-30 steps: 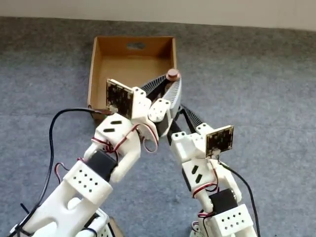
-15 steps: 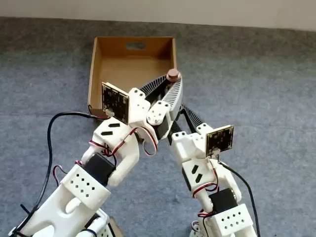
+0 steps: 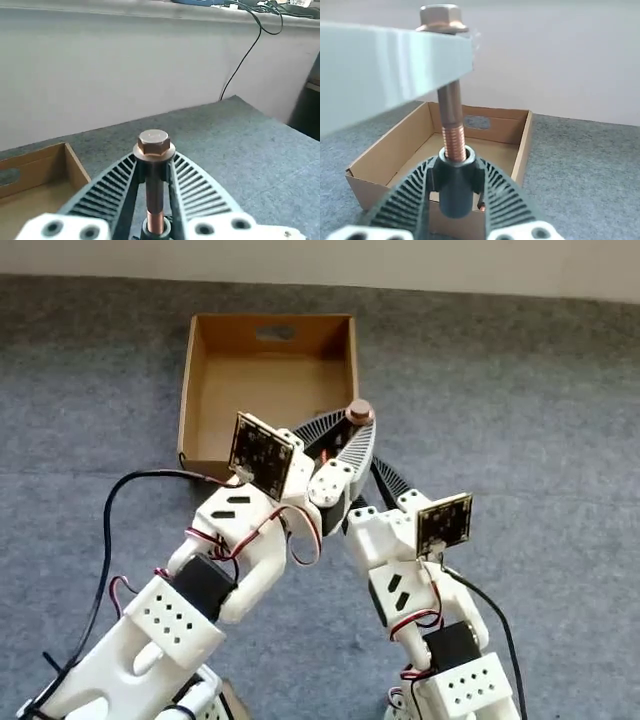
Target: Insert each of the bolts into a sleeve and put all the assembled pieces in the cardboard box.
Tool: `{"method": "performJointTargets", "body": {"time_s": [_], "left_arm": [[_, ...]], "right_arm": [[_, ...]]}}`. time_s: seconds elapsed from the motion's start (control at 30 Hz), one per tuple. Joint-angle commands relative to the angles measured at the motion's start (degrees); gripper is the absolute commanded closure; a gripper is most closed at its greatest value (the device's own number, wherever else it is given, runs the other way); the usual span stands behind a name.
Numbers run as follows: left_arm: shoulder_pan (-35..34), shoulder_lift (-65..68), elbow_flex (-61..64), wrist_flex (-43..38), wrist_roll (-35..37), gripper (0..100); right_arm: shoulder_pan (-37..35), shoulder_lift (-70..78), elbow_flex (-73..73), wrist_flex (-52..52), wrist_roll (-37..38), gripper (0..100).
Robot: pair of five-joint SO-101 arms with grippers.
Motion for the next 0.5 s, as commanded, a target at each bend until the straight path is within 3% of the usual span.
{"method": "performJointTargets", "body": {"time_s": [0.0, 0.1, 0.47], "left_arm": [[0.0, -0.9, -2.1, 0.2, -0.4, 99], [0.0, -0.9, -2.2, 1.2, -0.5, 99], [-3.6, -0.8, -9.4, 18.3, -0.5, 99]], "right_arm": [[0.0, -0.8, -0.6, -1.0, 0.1, 99.2], [0.0, -0.8, -0.6, -1.0, 0.1, 99.2], [0.6, -0.9, 0.3, -1.4, 3.8, 99.2]]}}
